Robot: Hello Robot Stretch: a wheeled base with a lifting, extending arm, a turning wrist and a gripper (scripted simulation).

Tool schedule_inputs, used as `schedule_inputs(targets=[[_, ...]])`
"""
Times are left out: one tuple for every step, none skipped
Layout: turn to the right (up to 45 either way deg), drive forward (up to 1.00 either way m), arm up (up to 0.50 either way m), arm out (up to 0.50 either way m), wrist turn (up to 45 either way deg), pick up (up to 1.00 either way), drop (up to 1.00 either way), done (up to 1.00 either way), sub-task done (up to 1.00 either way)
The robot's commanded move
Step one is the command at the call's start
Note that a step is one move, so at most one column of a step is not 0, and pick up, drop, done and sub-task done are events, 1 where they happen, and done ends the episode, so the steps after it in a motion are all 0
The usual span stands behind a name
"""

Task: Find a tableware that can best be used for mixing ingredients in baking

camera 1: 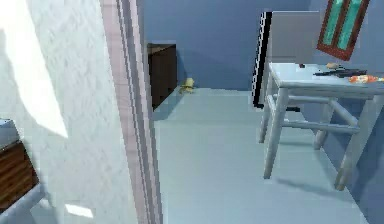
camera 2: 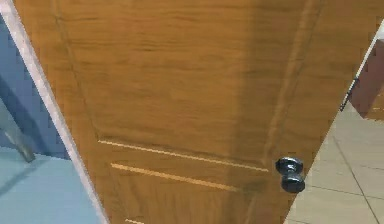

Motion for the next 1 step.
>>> schedule_inputs(targets=[[0.0, 0.1, 0.0, 0.0, 0.0, 0.0, 0.0, 0.0, 0.0]])
